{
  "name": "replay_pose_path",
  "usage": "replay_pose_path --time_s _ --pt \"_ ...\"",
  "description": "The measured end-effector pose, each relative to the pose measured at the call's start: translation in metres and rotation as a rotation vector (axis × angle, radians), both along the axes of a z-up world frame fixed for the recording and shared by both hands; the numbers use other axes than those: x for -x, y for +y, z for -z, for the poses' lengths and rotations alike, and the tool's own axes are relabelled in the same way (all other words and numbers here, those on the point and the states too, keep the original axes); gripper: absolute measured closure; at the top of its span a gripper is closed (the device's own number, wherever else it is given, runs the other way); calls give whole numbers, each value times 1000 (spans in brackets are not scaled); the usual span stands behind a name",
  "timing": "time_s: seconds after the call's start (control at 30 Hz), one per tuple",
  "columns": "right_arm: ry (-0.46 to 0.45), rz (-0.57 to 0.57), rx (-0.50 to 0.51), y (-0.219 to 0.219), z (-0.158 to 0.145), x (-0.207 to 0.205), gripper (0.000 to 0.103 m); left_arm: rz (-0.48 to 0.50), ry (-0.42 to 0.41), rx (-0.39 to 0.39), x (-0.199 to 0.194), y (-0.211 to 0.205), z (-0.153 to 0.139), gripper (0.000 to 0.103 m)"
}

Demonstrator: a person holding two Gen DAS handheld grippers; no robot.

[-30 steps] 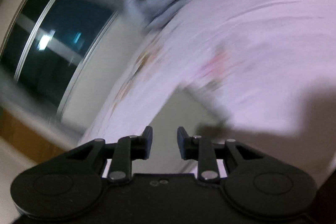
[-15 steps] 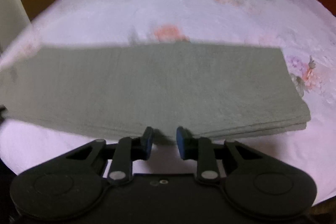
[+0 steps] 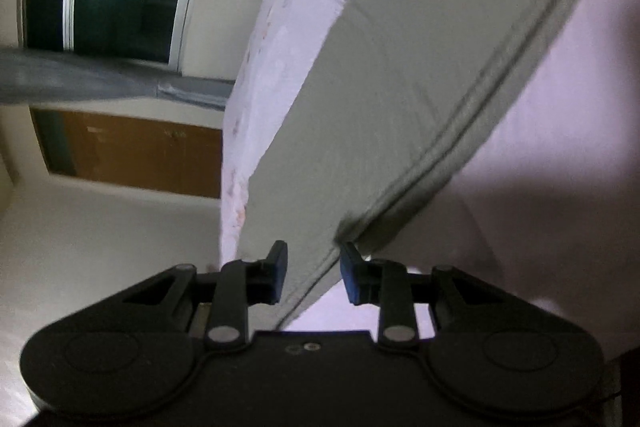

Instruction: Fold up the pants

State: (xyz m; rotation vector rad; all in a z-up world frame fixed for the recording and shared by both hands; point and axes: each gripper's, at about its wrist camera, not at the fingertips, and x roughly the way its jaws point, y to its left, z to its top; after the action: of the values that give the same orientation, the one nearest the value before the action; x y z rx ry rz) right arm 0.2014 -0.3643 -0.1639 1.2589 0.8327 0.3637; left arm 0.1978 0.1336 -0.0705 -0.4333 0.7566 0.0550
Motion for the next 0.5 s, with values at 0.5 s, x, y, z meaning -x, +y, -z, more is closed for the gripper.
replay_pose_path --time_s 0.5 --pt "13 27 70 2 21 17 103 10 -7 5 -3 -1 3 0"
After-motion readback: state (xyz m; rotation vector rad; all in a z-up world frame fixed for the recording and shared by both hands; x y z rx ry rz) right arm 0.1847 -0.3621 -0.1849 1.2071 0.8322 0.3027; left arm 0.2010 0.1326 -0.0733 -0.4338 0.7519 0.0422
